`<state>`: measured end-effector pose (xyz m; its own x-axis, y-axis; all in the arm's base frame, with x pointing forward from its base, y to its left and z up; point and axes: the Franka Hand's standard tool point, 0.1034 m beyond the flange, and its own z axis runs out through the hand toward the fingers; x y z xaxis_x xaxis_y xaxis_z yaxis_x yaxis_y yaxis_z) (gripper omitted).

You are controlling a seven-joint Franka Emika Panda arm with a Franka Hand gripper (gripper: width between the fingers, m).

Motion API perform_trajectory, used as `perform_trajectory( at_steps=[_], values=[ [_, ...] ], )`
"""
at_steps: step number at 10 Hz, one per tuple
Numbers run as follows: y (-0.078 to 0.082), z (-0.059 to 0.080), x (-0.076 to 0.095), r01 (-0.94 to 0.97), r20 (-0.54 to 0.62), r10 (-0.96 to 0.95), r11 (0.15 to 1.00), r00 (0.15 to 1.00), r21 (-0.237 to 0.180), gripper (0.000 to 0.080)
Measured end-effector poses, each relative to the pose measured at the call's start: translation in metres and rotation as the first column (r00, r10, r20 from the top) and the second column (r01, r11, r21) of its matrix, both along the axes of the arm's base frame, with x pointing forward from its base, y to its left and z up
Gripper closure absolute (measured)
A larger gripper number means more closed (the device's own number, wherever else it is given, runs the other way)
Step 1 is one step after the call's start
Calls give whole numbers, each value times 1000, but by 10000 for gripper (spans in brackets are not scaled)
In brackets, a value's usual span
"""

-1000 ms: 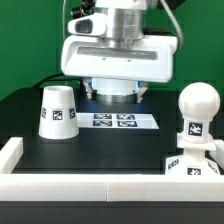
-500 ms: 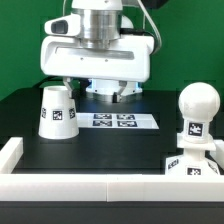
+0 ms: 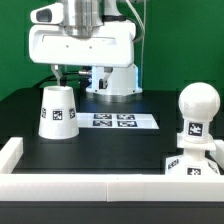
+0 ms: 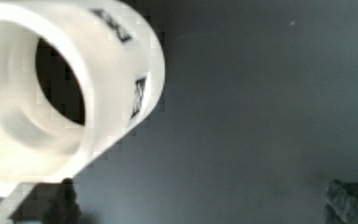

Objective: Assemble lamp

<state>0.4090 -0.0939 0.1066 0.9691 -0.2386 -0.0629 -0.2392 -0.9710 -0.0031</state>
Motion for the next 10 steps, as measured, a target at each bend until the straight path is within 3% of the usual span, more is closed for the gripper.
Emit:
perform_trajectory(
  at_steps=[9,10],
  values=[
    [-18,-34,-21,-60,-7,60,998,998,-18,101],
    [-18,-36,-21,-63,-9,62,998,998,-20,221]
  ],
)
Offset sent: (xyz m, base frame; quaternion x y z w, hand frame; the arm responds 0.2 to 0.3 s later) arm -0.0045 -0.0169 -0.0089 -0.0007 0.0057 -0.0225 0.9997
